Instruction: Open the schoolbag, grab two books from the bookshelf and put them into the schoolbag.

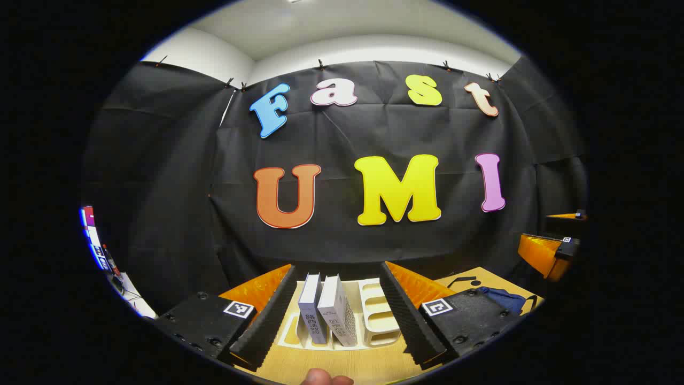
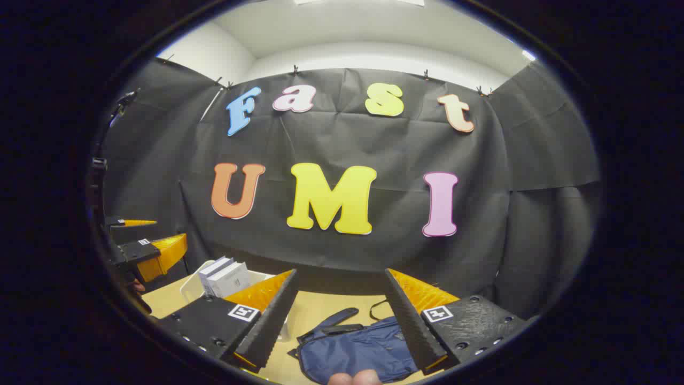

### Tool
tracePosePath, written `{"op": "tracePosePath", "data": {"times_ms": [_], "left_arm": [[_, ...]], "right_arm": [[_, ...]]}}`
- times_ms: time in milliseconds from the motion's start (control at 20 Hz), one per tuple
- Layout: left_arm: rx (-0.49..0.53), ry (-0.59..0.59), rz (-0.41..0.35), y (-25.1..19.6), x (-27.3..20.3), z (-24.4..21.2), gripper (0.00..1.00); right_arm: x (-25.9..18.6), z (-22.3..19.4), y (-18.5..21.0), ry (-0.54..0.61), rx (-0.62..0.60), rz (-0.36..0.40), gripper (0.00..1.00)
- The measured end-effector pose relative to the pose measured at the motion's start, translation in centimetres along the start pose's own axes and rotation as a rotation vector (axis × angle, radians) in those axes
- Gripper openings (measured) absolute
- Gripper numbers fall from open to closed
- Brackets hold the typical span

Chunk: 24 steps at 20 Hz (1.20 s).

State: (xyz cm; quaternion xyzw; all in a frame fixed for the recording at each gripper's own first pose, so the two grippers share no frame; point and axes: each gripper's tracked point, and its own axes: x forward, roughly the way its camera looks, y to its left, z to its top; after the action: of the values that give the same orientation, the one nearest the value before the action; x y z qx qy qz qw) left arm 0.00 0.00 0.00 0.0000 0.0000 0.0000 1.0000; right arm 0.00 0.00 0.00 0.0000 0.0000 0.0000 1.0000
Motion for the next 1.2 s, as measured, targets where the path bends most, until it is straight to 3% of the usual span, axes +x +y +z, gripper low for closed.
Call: {"op": "tracePosePath", "data": {"times_ms": [900, 1200], "left_arm": [[0.003, -0.009, -0.017, -0.8, 0.5, 0.1, 0.98], [0.000, -0.012, -0.008, -0.6, 0.3, 0.1, 0.98]], "right_arm": [[-0.5, -1.4, -0.5, 0.032, -0.027, -0.013, 0.95], [-0.5, -6.9, 0.9, 0.135, -0.062, 0.030, 0.98]]}}
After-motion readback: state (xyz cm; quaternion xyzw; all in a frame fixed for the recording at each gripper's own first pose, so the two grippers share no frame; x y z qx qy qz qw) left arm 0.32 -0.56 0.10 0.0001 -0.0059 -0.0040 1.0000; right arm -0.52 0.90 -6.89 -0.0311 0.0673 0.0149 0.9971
